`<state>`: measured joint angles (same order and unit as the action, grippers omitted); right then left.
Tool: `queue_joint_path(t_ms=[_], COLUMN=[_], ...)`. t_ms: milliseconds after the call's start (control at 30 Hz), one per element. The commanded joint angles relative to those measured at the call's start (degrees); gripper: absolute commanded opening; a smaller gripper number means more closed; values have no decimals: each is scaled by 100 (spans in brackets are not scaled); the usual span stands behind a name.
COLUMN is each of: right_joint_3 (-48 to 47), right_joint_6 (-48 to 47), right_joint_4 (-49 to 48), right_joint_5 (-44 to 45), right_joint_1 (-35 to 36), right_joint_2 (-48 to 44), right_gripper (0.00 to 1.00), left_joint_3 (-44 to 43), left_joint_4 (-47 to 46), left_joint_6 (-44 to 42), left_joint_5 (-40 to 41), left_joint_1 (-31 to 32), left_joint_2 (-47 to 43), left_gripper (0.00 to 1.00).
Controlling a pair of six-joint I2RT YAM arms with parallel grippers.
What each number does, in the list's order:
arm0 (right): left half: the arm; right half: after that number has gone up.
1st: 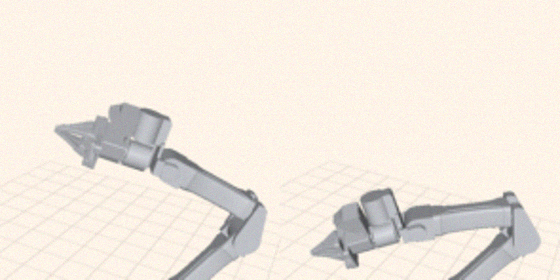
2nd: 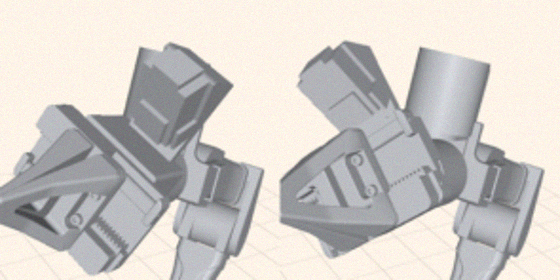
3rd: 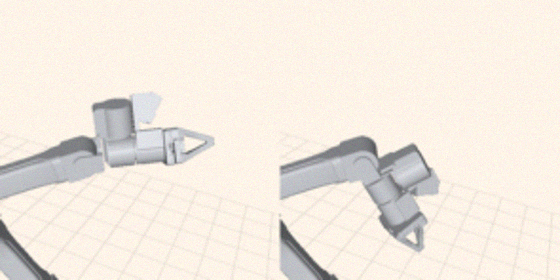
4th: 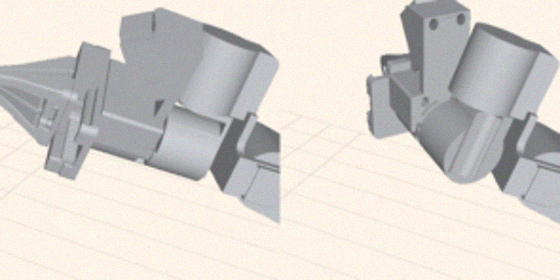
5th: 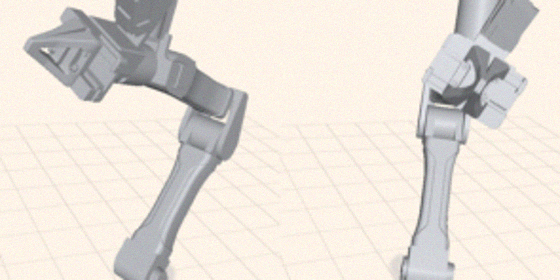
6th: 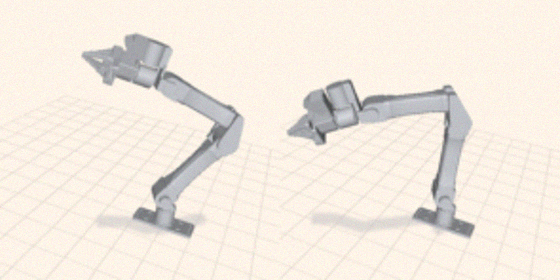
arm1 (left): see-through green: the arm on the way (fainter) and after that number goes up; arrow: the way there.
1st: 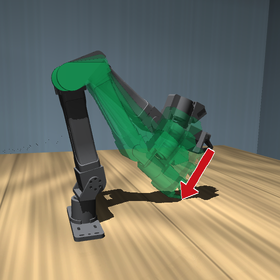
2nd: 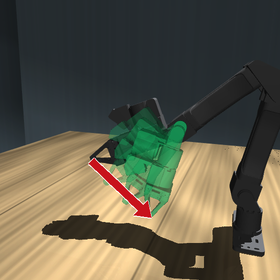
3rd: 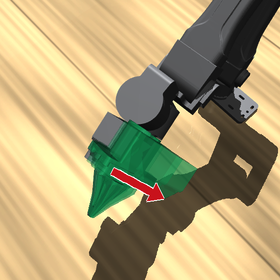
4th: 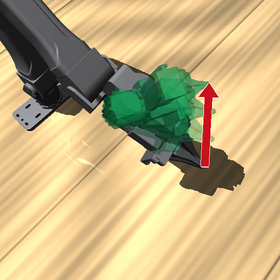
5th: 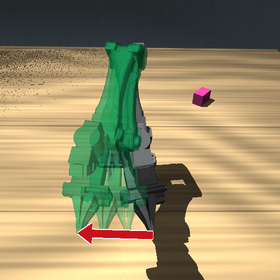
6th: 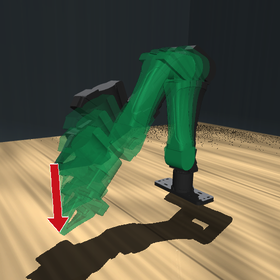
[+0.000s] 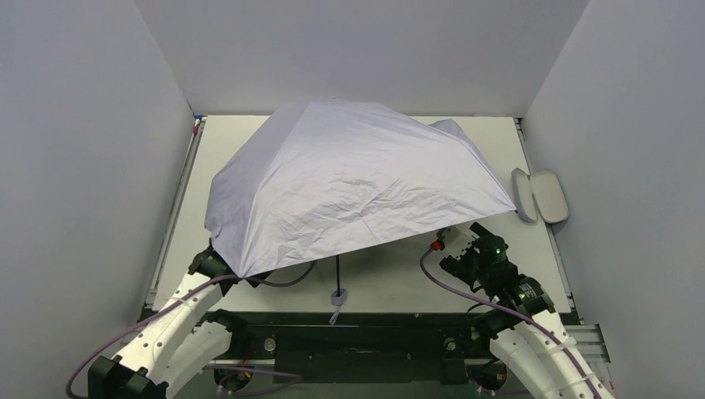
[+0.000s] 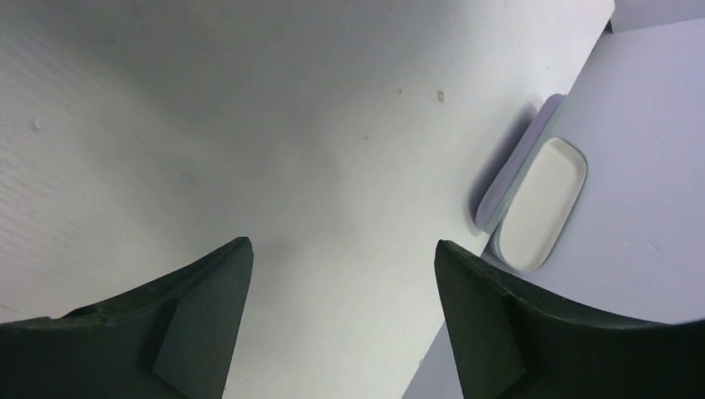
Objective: Open the umbrella
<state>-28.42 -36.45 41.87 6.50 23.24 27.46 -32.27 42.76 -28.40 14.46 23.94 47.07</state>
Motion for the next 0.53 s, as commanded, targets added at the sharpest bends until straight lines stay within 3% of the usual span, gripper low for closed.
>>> queue_joint_path(t_ms=[0, 500], right_joint_3=[87, 168], right_joint_6=[-55, 154], right_joint_4=[-467, -435], right_joint_5=[373, 280], right_joint_1=[-91, -449], right_joint_2=[-29, -412], right_gripper=[76, 77], left_joint_3=[-9, 311], left_joint_4=[-562, -746], left_joint_6=[38, 105], left_joint_5=[504, 610], left_joint_1=[-454, -707], left_joint_2=[-98, -686], left_gripper=[97, 97])
